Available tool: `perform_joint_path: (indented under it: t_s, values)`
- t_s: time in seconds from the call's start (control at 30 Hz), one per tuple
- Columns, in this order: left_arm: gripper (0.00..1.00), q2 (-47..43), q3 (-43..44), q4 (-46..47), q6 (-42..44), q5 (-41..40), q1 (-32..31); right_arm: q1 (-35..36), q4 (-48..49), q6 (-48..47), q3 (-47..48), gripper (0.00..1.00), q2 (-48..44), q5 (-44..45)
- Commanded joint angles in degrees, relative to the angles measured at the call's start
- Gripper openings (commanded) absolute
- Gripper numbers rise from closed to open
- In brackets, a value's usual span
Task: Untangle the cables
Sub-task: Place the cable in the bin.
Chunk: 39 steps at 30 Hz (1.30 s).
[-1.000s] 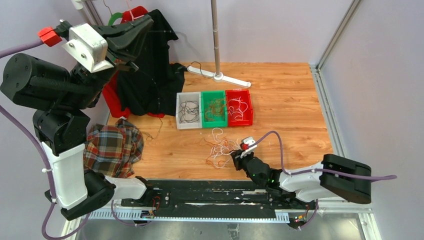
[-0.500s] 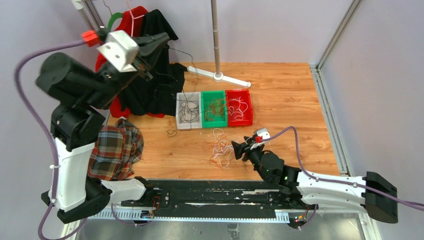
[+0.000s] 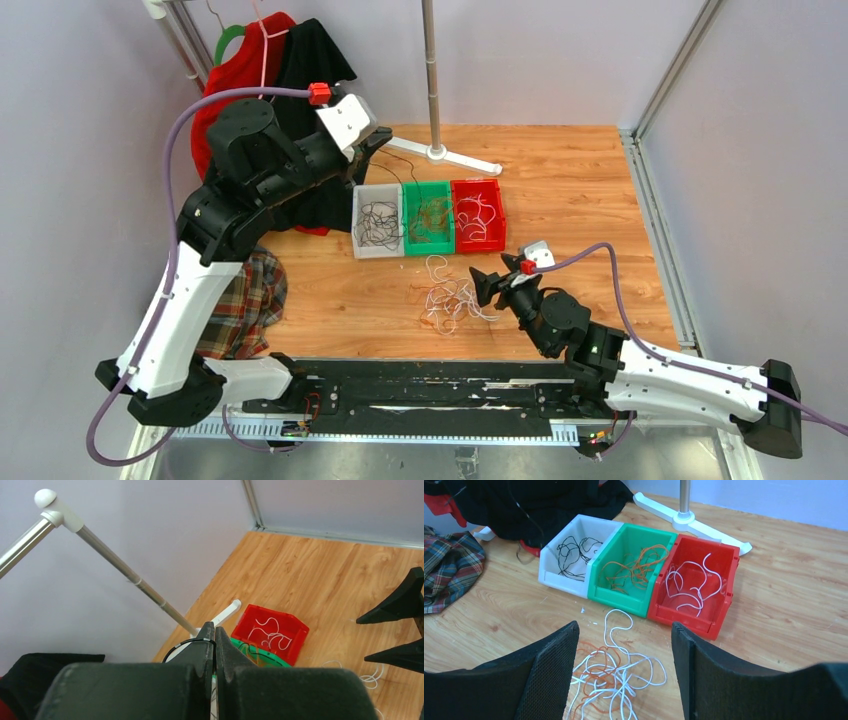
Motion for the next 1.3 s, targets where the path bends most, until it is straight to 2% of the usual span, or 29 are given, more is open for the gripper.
perform_joint_path:
  t_s: [0.0, 0.13, 0.5, 0.77, 0.97, 1.27]
  values:
    - [0.01, 0.61, -0.06, 2.74, 1.09, 1.97, 0.05, -0.68, -1.44, -3.11, 2.96, 0.67, 0.74, -0.55]
    - [0.00, 2.05, 0.31, 3.49, 1.81, 4.07, 0.05, -0.68, -1.10, -3.51, 4.05, 0.67, 1.91, -1.05]
    - [0.00, 5.15, 0.85, 3.81, 7.66, 3.64, 0.14, -0.68, -0.60, -5.05, 4.32, 0.63, 1.71, 0.00]
    - [0.01, 6.84, 5.15, 4.32, 6.85, 5.29, 1.50, -0.68, -1.04, -4.58, 4.10, 0.61, 2.35, 0.27]
    - [0.01, 6.29, 1.60, 5.41, 8.72, 5.06, 3.68, -0.68, -1.26, -4.61, 3.85, 0.61, 2.20, 0.87]
    - [0.01, 8.62, -6.49, 9.91, 13.97, 5.45, 10.31, -0.68, -4.04, -3.93, 2.63, 0.60, -0.71, 2.17]
